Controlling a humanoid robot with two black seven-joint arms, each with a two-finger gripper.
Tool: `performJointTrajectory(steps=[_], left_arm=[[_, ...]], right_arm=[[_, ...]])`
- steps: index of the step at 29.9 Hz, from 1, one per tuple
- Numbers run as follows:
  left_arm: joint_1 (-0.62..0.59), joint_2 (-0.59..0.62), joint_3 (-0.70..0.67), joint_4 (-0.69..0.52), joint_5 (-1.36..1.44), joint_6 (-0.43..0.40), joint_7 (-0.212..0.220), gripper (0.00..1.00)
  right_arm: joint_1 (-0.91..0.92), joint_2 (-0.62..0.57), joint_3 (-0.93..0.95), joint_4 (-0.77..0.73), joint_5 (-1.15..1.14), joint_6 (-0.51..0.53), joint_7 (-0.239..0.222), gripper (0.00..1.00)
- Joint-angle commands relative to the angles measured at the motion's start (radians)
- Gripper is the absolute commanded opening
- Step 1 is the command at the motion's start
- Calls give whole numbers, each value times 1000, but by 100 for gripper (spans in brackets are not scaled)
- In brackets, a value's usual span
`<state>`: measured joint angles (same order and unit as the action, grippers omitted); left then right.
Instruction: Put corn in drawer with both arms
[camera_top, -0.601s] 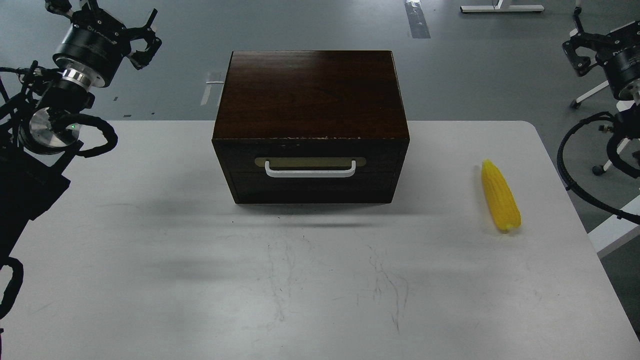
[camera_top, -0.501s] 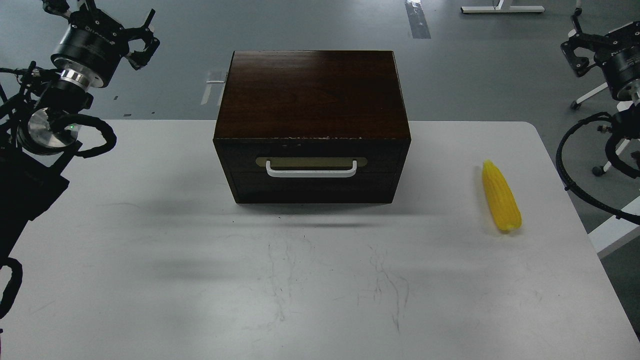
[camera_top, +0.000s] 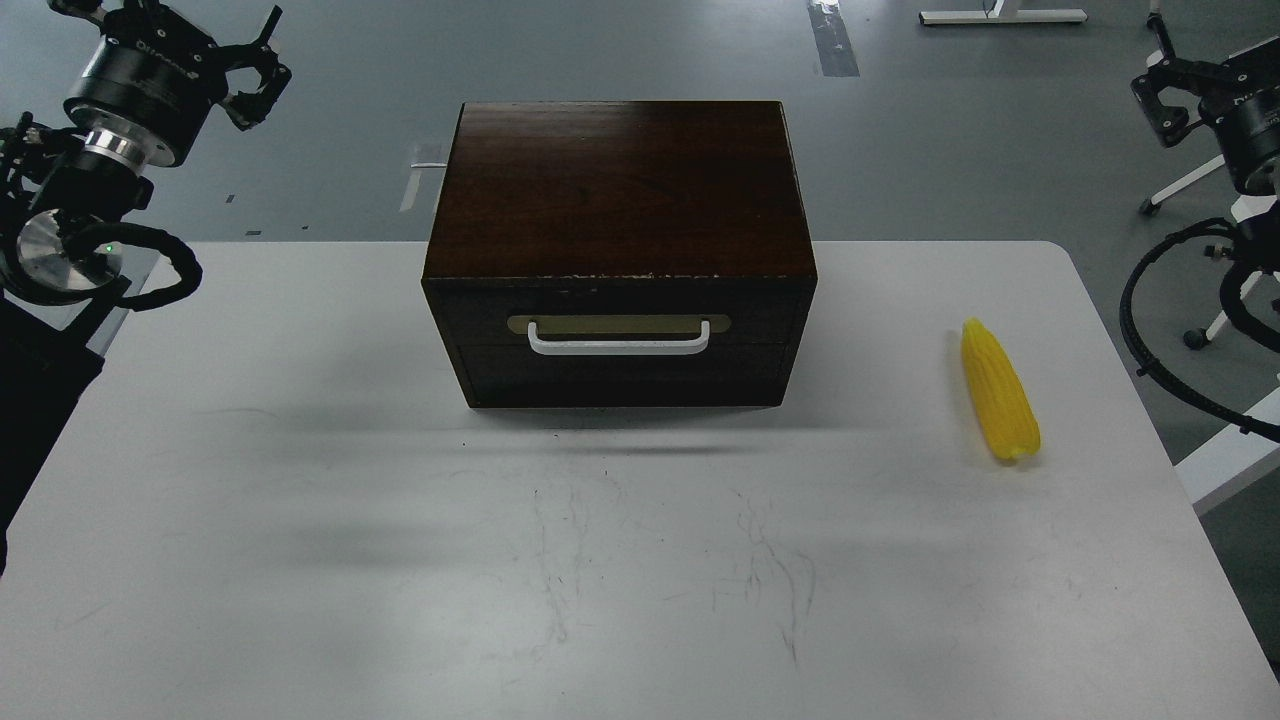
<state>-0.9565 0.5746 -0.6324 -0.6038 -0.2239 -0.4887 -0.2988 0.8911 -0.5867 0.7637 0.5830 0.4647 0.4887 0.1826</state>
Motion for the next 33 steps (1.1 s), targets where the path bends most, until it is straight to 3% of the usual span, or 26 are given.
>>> performJointTrajectory(steps=[1,6,7,12,20,25,31,33], left_arm=[[2,65,13,-1,1,0,9,98],[-7,129,82,-16,12,0,27,97],[-13,146,98,-42,33,0,33,93],[-79,238,100,-232,325,0,24,90],[-229,245,91,-549,802,0,7,90],[-297,179,96,-755,1174,0,7,90],[-327,73,114,-800,1491,0,4,90],[-334,27,144,-800,1619,0,-23,90]], right_arm=[[0,-9,0,0,0,0,0,100],[0,-2,14,4,0,0,6,100],[0,2,16,5,0,0,6,100],[8,7,17,9,0,0,6,100],[11,-7,31,8,2,0,6,100],[9,-39,31,5,2,0,6,100],[2,-51,31,0,2,0,6,100],[2,-51,32,-2,2,0,6,100]])
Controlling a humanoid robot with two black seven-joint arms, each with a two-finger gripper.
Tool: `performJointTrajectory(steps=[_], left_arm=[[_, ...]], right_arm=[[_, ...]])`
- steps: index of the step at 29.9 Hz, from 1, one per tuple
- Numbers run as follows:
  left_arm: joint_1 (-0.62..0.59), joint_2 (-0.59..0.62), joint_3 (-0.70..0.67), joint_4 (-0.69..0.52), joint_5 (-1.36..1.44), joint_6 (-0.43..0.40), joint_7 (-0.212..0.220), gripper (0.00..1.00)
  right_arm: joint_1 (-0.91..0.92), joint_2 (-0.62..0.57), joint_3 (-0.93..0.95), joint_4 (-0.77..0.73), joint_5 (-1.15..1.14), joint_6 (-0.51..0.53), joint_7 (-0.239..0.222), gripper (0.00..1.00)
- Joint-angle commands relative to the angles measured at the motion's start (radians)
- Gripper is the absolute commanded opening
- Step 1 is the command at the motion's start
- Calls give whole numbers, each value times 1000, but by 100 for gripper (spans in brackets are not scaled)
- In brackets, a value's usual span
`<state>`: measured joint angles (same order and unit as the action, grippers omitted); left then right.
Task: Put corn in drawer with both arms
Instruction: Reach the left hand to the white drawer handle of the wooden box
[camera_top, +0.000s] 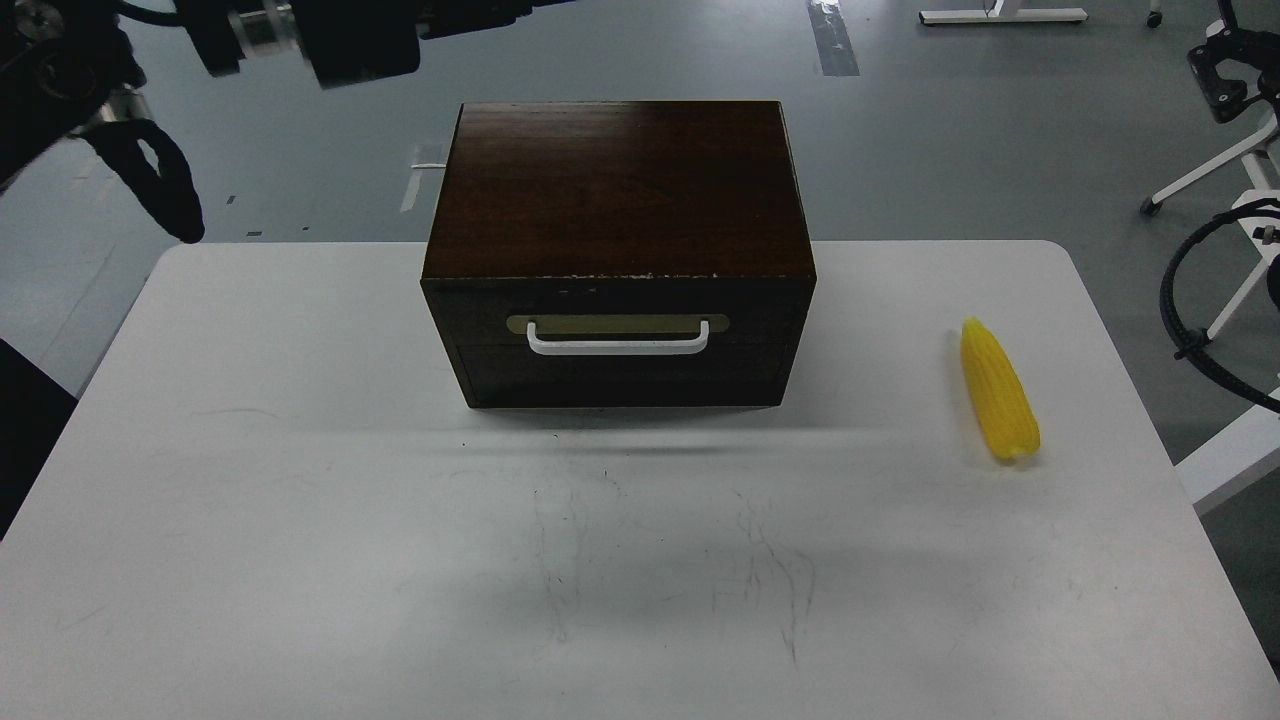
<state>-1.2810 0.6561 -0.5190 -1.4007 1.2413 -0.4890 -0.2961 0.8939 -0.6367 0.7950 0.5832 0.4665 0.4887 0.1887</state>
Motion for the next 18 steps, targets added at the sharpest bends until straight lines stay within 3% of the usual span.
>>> performJointTrajectory(steps=[1,9,18], left_arm=[[-14,-72,45,-3,188,0,-35,90],[-106,-226,263,-1,472,0,-60,90],[-126,-290,441,20,765,0,-109,90]], right_arm=[[-1,-1,1,-2,0,0,0,100],[-3,-6,1,-2,0,0,0,100],[-4,-5,0,-17,0,0,0,100]])
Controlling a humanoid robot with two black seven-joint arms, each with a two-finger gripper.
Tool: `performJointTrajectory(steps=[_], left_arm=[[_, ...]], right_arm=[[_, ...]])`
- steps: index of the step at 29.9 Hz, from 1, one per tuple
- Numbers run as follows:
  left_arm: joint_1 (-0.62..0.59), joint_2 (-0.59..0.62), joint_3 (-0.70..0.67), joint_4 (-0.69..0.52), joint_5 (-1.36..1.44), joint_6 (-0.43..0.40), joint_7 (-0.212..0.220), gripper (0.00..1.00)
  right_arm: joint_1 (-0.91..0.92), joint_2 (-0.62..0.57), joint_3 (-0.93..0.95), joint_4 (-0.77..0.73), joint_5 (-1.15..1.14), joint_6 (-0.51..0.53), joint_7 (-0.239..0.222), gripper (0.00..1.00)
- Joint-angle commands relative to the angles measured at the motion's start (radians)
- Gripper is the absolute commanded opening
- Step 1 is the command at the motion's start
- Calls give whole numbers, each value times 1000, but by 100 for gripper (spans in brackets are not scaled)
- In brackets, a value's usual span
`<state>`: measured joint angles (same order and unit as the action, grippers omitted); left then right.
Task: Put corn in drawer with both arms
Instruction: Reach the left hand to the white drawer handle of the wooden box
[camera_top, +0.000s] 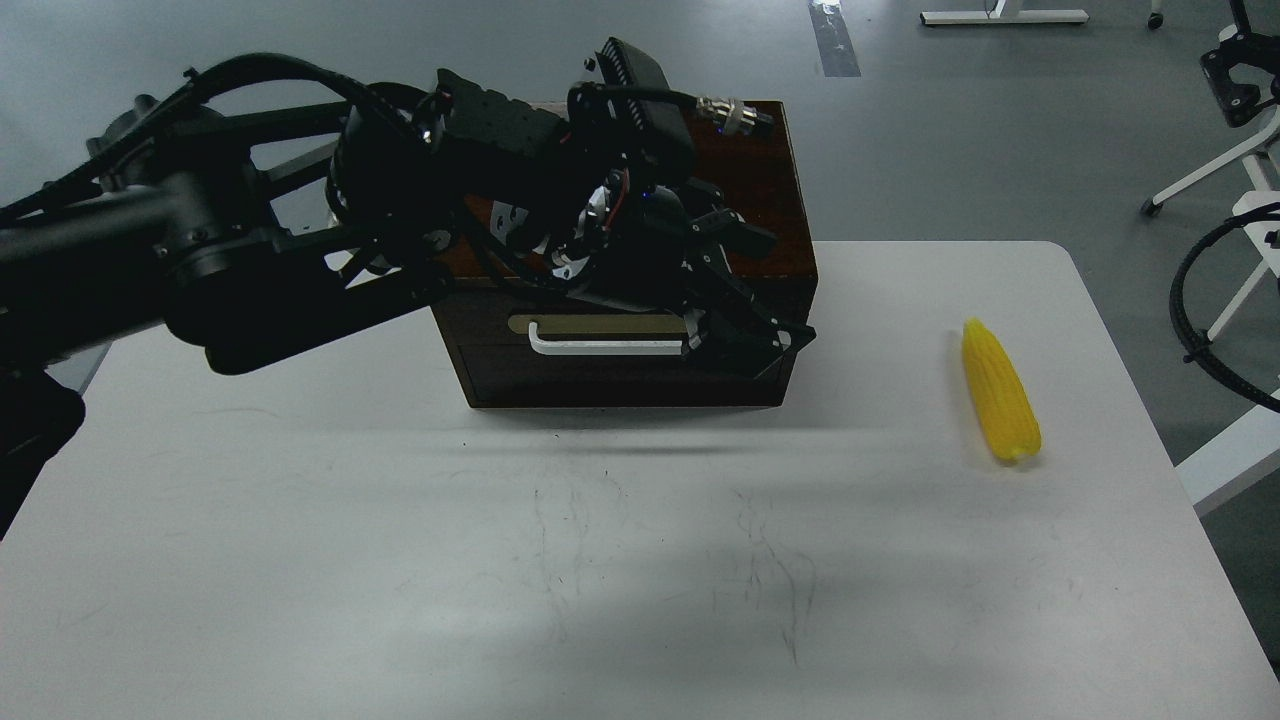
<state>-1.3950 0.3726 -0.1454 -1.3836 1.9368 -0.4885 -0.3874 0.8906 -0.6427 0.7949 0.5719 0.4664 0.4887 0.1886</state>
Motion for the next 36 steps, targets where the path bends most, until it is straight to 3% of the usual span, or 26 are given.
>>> performJointTrajectory(steps=[1,8,21,25,36], left_arm=[[-25,-6,102,3,85,0,-24,90],[-94,3,250,18,145,0,-44,90],[-73,8,251,106,162,60,-50,90],[-65,11,257,104,163,62,-73,90],[-29,14,282,109,163,62,-71,90]], right_arm=[[1,2,0,-6,0,0,0,100],[-1,9,-6,-41,0,0,0,100],[1,11,-8,-64,-2,0,0,100],[-1,11,-11,-64,-2,0,0,100],[2,12,-8,-64,-2,0,0,100]])
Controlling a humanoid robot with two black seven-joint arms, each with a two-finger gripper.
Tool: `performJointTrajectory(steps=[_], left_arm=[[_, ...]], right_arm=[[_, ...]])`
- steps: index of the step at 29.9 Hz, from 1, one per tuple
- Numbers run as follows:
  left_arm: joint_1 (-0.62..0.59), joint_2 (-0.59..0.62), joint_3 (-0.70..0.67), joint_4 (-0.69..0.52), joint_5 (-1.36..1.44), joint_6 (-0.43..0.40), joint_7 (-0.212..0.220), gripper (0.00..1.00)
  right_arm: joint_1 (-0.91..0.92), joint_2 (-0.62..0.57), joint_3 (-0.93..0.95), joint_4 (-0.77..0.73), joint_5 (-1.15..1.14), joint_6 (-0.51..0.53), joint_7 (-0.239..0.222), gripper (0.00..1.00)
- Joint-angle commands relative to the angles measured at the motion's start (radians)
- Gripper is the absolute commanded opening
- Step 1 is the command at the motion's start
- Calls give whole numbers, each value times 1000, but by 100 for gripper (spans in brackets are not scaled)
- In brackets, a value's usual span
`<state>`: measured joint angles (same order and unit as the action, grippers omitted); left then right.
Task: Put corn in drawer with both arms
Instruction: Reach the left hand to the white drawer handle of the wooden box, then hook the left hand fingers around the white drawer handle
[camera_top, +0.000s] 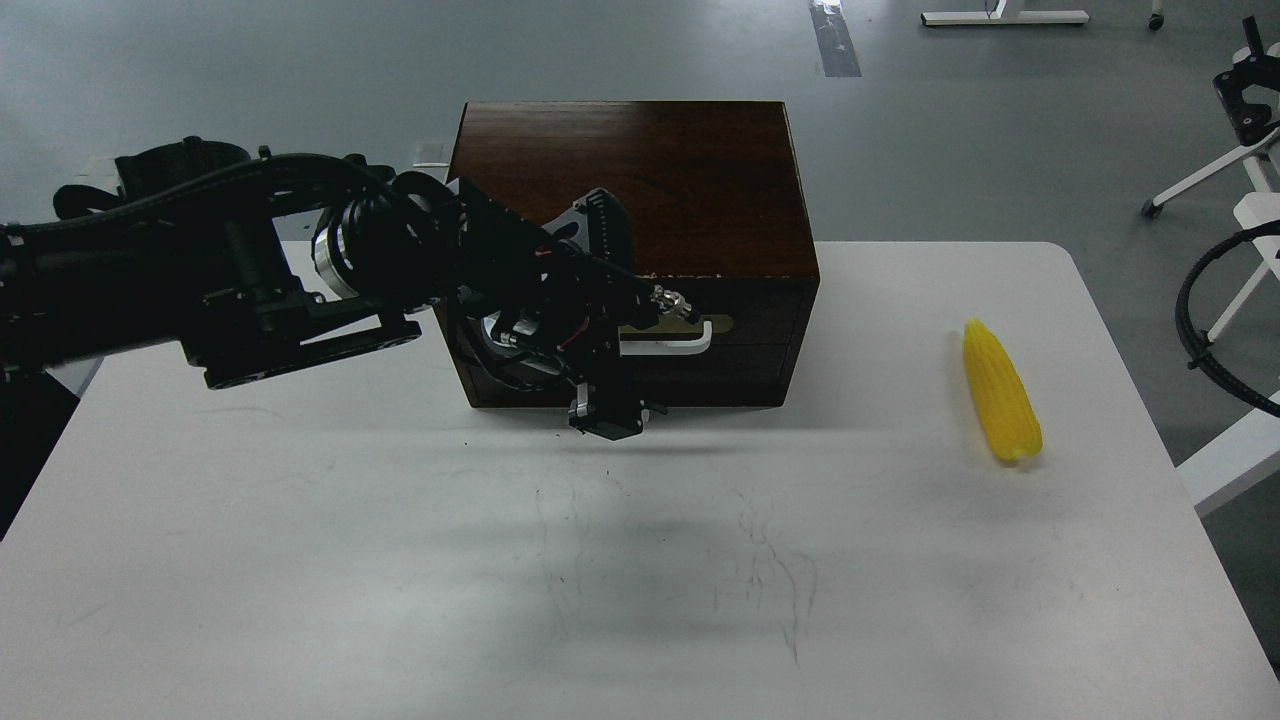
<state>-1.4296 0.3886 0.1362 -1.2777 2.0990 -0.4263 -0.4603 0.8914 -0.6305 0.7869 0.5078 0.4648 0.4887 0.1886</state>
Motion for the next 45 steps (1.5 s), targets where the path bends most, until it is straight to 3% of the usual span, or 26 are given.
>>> performJointTrajectory(steps=[1,45], left_arm=[[6,-2,0,4,0,0,2,90],[51,33,0,23,3,21,3,90]], right_arm=[[0,0,0,0,0,0,0,100],[3,0,-3,-21,0,0,0,100]])
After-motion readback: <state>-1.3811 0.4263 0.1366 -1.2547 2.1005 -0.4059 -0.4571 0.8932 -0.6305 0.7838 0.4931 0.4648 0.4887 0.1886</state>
